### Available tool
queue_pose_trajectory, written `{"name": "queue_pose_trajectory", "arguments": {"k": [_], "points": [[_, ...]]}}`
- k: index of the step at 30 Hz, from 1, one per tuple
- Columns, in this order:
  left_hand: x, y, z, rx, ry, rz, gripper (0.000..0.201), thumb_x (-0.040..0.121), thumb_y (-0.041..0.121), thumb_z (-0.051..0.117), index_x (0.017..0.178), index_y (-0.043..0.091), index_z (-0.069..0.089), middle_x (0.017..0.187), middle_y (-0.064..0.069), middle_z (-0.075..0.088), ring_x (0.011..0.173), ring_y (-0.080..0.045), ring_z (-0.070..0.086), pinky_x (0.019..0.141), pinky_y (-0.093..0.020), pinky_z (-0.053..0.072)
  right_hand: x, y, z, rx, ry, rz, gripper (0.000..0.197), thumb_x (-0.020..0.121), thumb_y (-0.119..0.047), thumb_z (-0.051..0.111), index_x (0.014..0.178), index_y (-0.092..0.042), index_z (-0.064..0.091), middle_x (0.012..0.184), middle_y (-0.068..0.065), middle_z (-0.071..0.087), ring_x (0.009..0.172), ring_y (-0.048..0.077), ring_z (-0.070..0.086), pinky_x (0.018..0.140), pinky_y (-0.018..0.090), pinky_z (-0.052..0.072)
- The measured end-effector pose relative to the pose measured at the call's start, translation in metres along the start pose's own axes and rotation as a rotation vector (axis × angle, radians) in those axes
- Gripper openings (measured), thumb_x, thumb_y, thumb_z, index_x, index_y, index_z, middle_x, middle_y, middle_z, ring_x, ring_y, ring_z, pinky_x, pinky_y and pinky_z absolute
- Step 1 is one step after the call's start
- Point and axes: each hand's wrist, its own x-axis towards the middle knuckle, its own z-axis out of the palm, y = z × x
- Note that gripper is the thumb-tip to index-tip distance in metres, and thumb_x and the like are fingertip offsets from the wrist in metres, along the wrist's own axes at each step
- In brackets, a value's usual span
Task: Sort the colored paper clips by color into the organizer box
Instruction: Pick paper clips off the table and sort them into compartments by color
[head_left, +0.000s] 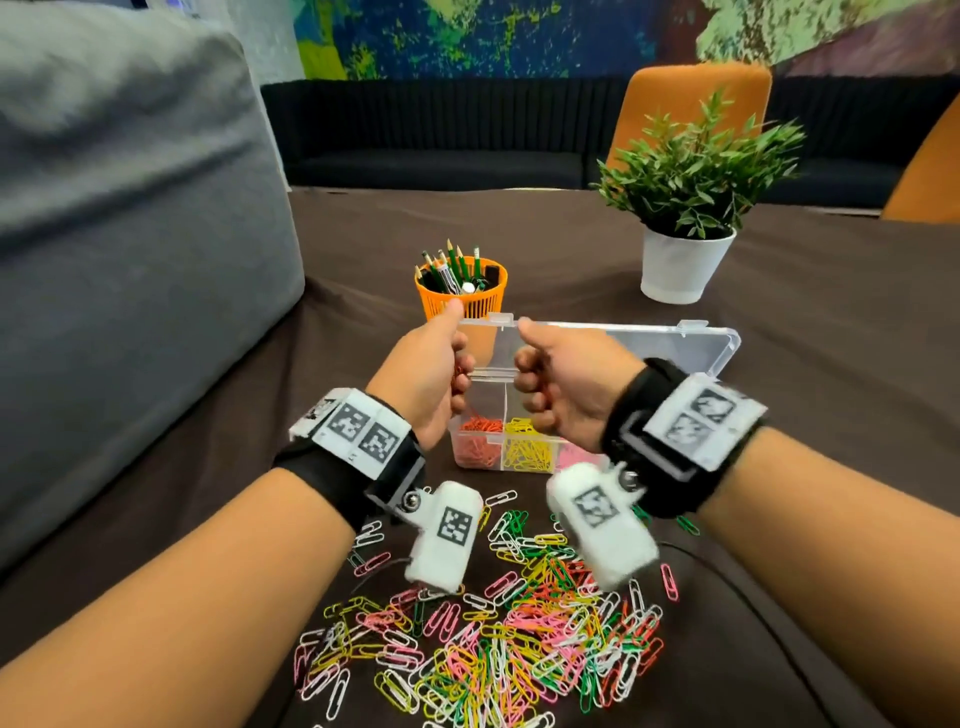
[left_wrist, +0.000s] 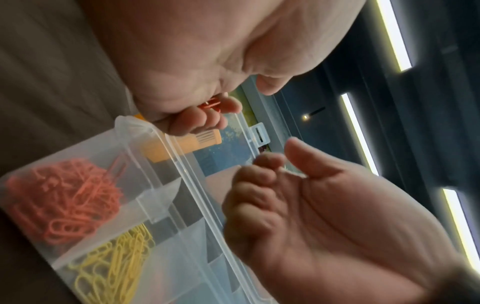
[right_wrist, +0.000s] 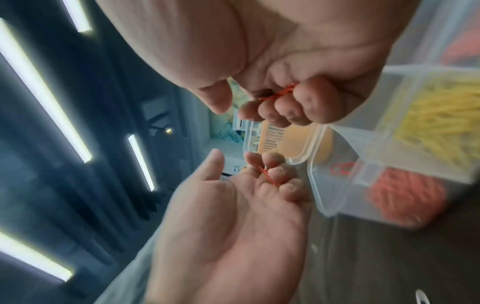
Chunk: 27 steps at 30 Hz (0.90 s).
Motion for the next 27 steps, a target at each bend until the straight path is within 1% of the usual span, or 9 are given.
{"name": "queue_pose_trajectory", "arguments": {"k": [3,7,9,11,14,17,21,24,27], "points": [[0.001,-0.004,0.0,-0.042,-0.006,-0.003,0.047,0.099,0.062,0.038,0.088,0.019,0.054,0.075,0.0,0.057,0.055,-0.011,0.045,0.052,-0.026,0.035,0.02,-0.006,0.027,-0.101,0.096,-0.146,0.047,0.098,-0.055,0.041,0.07,-0.018,0.049,0.06,0.0,0.043,0.048,0.013,0.036,0.047,0.025,0.029],[-0.002,-0.007,-0.008,-0.083,-0.1,-0.026,0.055,0.101,0.058,0.035,0.097,0.01,0.061,0.082,-0.006,0.062,0.074,-0.018,0.06,0.066,-0.028,0.049,0.022,-0.003,0.039,-0.071,-0.039,-0.1,0.044,0.102,-0.041,0.039,0.069,-0.015,0.053,0.06,0.002,0.056,0.053,0.013,0.051,0.051,0.022,0.038],[-0.005,-0.008,-0.014,-0.077,-0.126,-0.033,0.064,0.099,0.06,0.04,0.112,0.003,0.062,0.095,-0.012,0.062,0.09,-0.022,0.058,0.073,-0.028,0.046,0.024,-0.003,0.035,-0.126,-0.038,-0.076,0.04,0.101,-0.039,0.041,0.074,-0.014,0.057,0.076,0.008,0.061,0.07,0.017,0.055,0.064,0.027,0.041],[-0.009,-0.01,-0.017,-0.079,-0.137,-0.032,0.073,0.091,0.064,0.047,0.126,0.0,0.059,0.109,-0.009,0.054,0.1,-0.023,0.047,0.078,-0.03,0.04,0.02,-0.004,0.026,-0.184,-0.044,-0.064,0.039,0.101,-0.036,0.042,0.077,-0.012,0.06,0.086,0.009,0.065,0.087,0.019,0.058,0.078,0.03,0.041],[-0.031,-0.012,-0.019,0.007,-0.148,0.046,0.041,0.1,0.038,0.052,0.121,0.004,0.063,0.108,-0.01,0.062,0.101,-0.017,0.056,0.095,-0.027,0.045,0.0,-0.008,0.005,-0.268,-0.083,-0.174,0.019,0.099,-0.015,0.049,0.084,-0.011,0.059,0.086,0.008,0.062,0.082,0.018,0.057,0.07,0.026,0.044],[-0.071,-0.018,-0.031,0.487,-0.306,0.257,0.02,0.094,0.024,0.065,0.113,0.019,0.069,0.109,0.005,0.073,0.1,-0.005,0.065,0.098,-0.026,0.048,-0.031,-0.005,-0.034,-0.693,-0.153,-0.323,0.006,0.091,0.0,0.06,0.091,-0.006,0.062,0.076,0.005,0.064,0.066,0.013,0.06,0.056,0.021,0.048],[-0.12,-0.04,-0.064,1.409,-0.451,0.431,0.019,0.091,0.048,0.061,0.109,0.041,0.062,0.105,0.023,0.061,0.099,0.006,0.057,0.092,-0.021,0.045,-0.06,0.023,-0.066,-1.349,-0.256,-0.277,0.012,0.083,-0.008,0.066,0.089,-0.017,0.07,0.075,-0.006,0.069,0.062,0.003,0.059,0.065,0.018,0.048],[-0.141,-0.051,-0.089,1.608,-0.448,0.319,0.025,0.089,0.06,0.055,0.11,0.046,0.057,0.105,0.028,0.056,0.101,0.009,0.054,0.092,-0.018,0.044,-0.068,0.048,-0.067,-1.562,-0.295,-0.222,0.019,0.082,-0.014,0.063,0.096,-0.026,0.071,0.083,-0.008,0.07,0.078,0.01,0.062,0.077,0.026,0.051],[-0.147,-0.054,-0.125,1.702,-0.357,0.253,0.039,0.071,0.076,0.051,0.105,0.056,0.053,0.102,0.035,0.054,0.097,0.014,0.054,0.088,-0.019,0.047,-0.067,0.059,-0.063,-1.542,-0.301,-0.244,0.031,0.082,-0.019,0.067,0.108,-0.036,0.067,0.085,-0.012,0.066,0.083,0.01,0.062,0.079,0.027,0.051]]}}
